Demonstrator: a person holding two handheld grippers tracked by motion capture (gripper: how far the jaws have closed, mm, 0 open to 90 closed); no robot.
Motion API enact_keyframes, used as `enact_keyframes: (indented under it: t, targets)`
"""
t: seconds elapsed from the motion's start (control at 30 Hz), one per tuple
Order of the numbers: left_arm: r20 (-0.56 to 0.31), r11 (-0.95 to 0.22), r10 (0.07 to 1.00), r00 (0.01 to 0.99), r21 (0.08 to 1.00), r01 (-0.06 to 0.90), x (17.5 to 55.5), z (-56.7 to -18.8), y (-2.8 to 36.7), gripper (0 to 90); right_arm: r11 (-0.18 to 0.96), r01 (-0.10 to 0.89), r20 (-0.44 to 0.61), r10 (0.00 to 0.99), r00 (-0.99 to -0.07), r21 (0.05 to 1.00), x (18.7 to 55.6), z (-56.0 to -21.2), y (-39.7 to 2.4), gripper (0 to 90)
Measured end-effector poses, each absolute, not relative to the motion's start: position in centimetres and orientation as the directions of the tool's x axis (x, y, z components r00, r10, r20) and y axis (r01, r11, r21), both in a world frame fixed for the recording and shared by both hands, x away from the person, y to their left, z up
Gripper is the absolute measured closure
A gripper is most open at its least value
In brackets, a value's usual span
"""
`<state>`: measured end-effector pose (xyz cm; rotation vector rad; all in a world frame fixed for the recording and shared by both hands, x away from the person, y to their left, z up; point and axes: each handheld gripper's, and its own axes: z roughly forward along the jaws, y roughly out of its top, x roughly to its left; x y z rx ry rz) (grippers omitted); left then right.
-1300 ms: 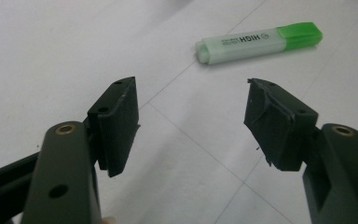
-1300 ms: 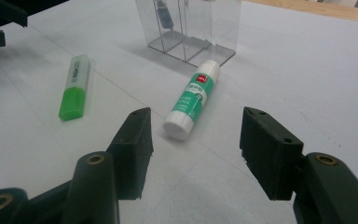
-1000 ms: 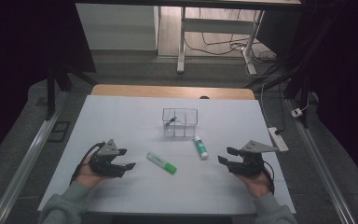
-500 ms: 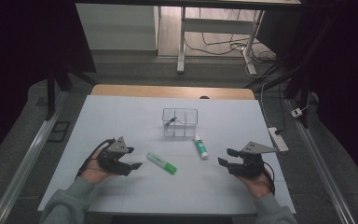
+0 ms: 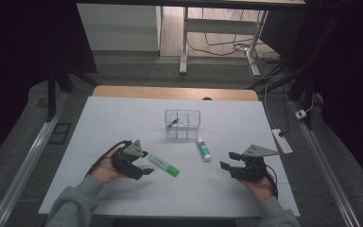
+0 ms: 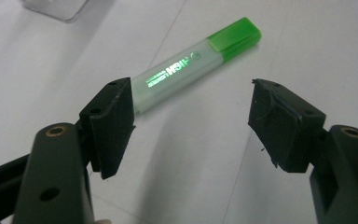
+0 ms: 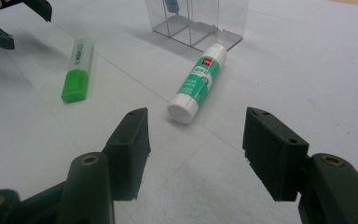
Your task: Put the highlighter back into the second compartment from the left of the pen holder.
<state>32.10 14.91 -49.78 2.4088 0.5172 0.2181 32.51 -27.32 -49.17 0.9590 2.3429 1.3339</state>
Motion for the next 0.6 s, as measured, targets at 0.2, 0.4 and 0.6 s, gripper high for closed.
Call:
enact_keyframes:
  t: [0.2,0.4,0.6]
  targets:
    - [0.026,-0.731,0.402,0.915,0.611,0.303,32.6,-50.1,14.2,30.3,0.362,0.412,0.078,0.665,-0.743,0.836,32.5,-49.4,-27.3,40.5]
    - [0.029,-0.754,0.381,0.924,0.588,0.292,33.3,-50.4,13.5,30.2,0.364,0.417,0.078,0.668,-0.74,0.833,32.6,-49.4,-27.2,40.5]
    - [0.036,-0.787,0.314,0.949,0.569,0.239,34.2,-50.0,11.6,29.9,0.363,0.42,0.083,0.667,-0.741,0.832,32.7,-49.6,-27.1,40.6]
